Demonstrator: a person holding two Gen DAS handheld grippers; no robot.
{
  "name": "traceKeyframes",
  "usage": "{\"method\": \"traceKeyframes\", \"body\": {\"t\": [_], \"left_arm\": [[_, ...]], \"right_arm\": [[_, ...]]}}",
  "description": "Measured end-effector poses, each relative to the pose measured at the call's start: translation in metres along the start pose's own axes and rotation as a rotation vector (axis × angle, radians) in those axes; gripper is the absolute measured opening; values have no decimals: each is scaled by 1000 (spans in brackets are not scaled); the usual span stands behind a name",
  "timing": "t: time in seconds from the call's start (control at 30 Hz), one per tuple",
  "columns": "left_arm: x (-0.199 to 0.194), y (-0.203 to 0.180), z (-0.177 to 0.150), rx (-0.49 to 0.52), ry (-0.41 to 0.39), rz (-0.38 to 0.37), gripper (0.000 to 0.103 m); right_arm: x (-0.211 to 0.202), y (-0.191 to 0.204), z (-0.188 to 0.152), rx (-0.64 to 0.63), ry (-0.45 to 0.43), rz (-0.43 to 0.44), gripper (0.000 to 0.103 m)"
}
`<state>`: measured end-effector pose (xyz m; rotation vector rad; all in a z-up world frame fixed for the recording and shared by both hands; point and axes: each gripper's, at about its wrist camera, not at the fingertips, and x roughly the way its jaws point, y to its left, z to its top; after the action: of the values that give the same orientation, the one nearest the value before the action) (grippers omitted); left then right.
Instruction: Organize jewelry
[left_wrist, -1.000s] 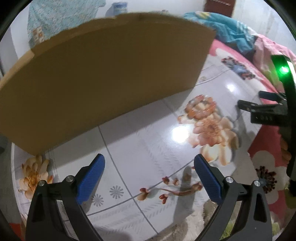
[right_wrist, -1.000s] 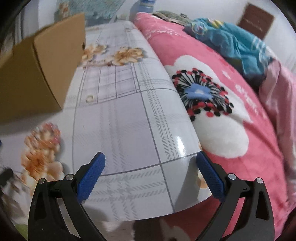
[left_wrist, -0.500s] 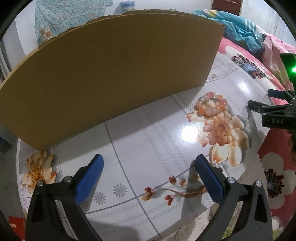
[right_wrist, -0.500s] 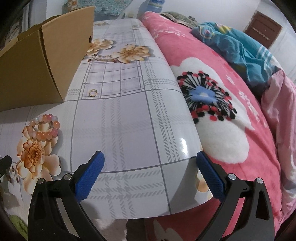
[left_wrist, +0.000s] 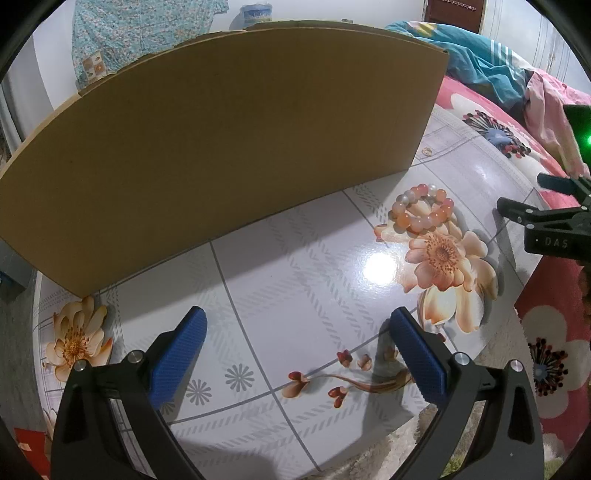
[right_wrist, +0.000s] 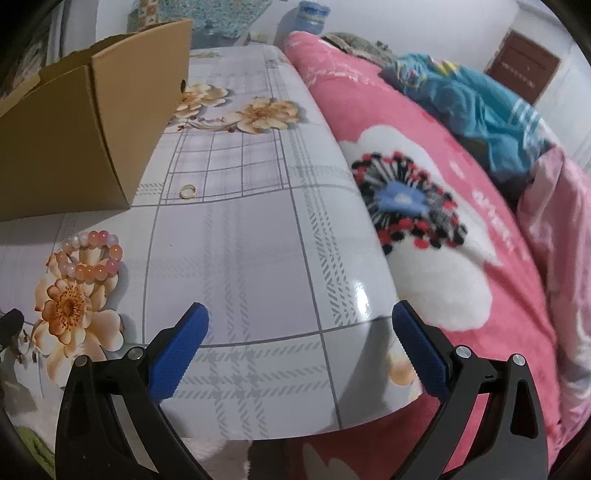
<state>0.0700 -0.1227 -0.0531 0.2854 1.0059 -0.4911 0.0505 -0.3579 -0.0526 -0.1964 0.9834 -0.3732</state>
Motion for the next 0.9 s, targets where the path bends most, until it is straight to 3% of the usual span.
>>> {"method": "traceKeyframes", "body": {"t": [0.47,0.8,0.9], "left_arm": [[0,-1,1,-2,4,4,97],[-1,0,-2,23,-18,-14,97],[-1,-1,3,41,-8,-62,96]], "right_arm": [[-4,31,-8,-87,-83,69,95],[-3,21,-16,-12,-102,120,95],[-3,21,-17,-10,-111,125,95]]}}
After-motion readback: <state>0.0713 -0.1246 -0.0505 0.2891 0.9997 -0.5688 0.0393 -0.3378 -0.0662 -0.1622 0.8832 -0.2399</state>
